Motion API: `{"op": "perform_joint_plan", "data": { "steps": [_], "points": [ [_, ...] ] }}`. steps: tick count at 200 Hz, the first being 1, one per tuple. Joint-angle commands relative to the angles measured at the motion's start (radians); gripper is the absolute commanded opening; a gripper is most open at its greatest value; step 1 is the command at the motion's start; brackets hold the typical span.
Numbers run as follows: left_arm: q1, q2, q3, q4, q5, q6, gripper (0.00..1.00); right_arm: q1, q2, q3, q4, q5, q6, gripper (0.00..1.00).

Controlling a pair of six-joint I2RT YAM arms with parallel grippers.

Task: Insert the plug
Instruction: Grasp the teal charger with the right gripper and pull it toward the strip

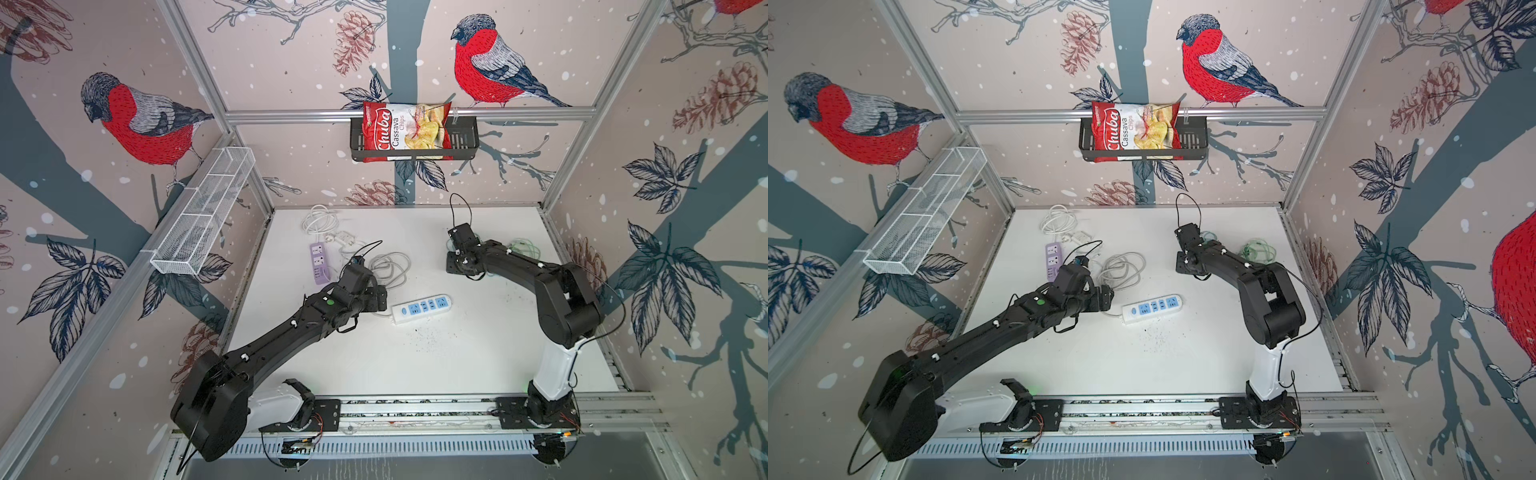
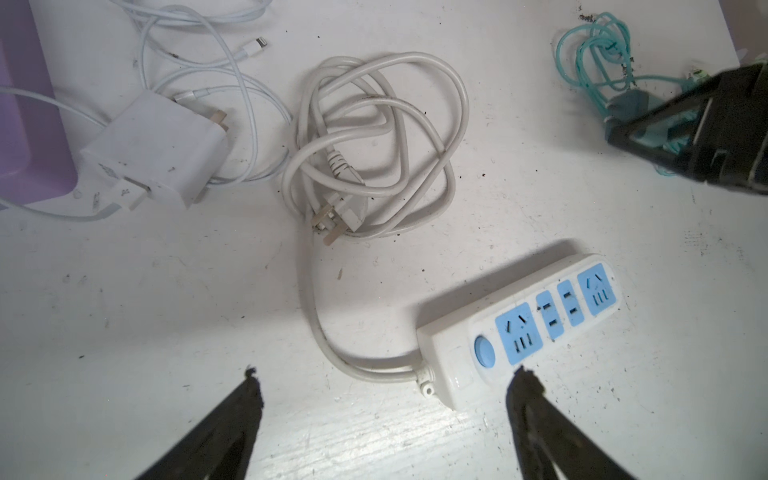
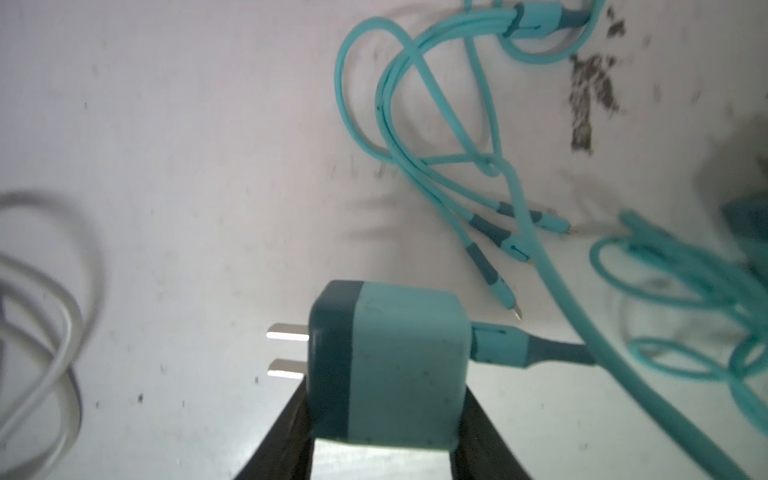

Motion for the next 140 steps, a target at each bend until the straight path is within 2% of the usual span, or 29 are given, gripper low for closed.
{"op": "perform_joint_plan", "data": {
  "steps": [1,66,103,123,140],
  "points": [
    [0.0,-0.011,0.002,0.023,0.028,0.013,0.91,0.043,-0.082,-0.108,0.024,-0.043,0.049,0.28],
    [-0.012,-0.025,-0.01,0.034,0.083,0.027,0.86,0.174,-0.368,-0.418,0.035,-0.048,0.191,0.28],
    [-0.092,-0.031,-0.005,0.008,0.039,0.033,0.85,0.22,-0.525,-0.564,0.004,-0.047,0.274,0.28],
    [-0.146,-0.032,0.0,0.001,0.013,0.039,0.84,0.227,-0.595,-0.641,0.021,-0.087,0.309,0.28],
    [-0.203,-0.048,-0.003,0.003,-0.064,0.021,0.84,0.241,-0.649,-0.702,0.053,-0.139,0.337,0.29]
  ]
}}
